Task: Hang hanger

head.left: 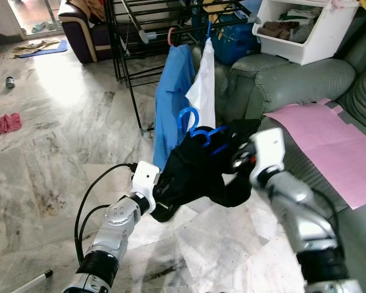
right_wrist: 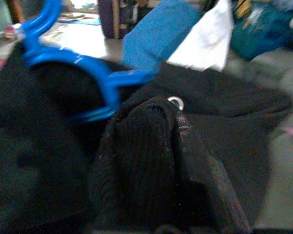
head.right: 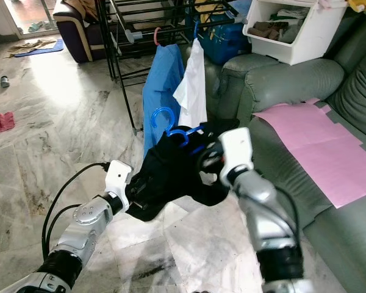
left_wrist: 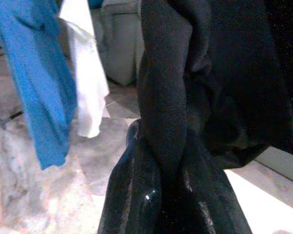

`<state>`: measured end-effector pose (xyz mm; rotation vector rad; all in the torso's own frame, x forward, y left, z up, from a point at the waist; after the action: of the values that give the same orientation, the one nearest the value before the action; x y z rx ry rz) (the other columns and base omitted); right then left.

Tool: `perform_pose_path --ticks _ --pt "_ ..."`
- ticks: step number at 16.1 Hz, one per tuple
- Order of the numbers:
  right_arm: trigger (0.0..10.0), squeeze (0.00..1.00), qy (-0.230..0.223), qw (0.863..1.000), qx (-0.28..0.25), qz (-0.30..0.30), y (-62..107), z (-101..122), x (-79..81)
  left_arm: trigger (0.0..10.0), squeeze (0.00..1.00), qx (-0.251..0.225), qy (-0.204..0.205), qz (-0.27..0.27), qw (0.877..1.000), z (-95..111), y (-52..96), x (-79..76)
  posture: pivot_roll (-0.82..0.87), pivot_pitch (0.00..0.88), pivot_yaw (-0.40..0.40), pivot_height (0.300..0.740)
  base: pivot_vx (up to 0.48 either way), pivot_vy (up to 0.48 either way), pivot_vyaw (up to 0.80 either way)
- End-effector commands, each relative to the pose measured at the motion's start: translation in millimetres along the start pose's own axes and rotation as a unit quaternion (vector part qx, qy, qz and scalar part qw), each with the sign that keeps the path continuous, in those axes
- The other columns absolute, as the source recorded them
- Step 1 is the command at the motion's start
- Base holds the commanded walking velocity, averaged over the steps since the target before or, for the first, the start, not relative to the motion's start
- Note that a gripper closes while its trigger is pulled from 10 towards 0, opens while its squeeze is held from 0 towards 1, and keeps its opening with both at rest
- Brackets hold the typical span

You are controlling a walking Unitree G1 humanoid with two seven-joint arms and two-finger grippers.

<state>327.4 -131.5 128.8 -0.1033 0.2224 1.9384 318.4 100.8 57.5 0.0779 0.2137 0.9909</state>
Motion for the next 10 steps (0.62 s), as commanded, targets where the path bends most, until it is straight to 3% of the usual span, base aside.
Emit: perform_pose_path --ticks 1,2,3,4,7,10 --pt "0.0 0.0 -0.007 0.994 -0.008 0.113 -0.8 0 46.4 0.0 0.0 -0.014 -0.006 -0.01 1.0 6 -7.1 -11.0 -0.02 0.0 -0.012 0.74 0.0 0.0 0.0" --pt "0.0 0.0 -0.01 0.986 -0.001 0.165 3.7 -4 61.1 0.0 0.0 -0.015 -0.006 -0.01 1.0 7 -8.0 -12.0 -0.02 0.0 -0.013 0.74 0.0 0.0 0.0" --pt "0.0 0.0 -0.003 0.969 0.017 0.248 15.8 -13 80.3 0.0 0.0 -0.015 -0.007 -0.003 1.0 9 -9.5 -11.1 -0.02 0.0 -0.017 0.74 0.0 0.0 0.0" --pt "0.0 0.0 0.01 0.953 0.034 0.3 28.3 -21 88.2 0.0 0.0 -0.012 -0.009 0.008 1.0 9 -10.5 -8.1 -0.01 0.0 -0.019 0.74 0.0 0.0 0.0" --pt "0.0 0.0 0.031 0.921 0.095 0.378 69.7 -56 83.3 0.0 0.0 -0.009 -0.013 0.053 0.998 14 -13.9 4.9 -0.01 0.0 -0.019 0.74 0.0 0.0 0.0" --pt "0.0 0.0 0.023 0.93 0.123 0.346 75.7 -69 70.6 0.0 0.0 -0.015 -0.007 0.079 0.997 20 -16.7 10.8 -0.02 0.0 -0.011 0.74 0.0 0.0 0.0"
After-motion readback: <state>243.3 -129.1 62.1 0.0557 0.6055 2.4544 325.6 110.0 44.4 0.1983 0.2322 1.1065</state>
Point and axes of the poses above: a point about 5 cm out from each wrist's last joint towards the gripper, its own y axis pointing back from the gripper into the wrist, its own z axis along the axis of the wrist's last joint, x = y × z, the point moved 1 cm from there along -y, pointing out of the wrist towards the gripper, and after that the axes turned 6 degrees about y, right-handed, at the moved point
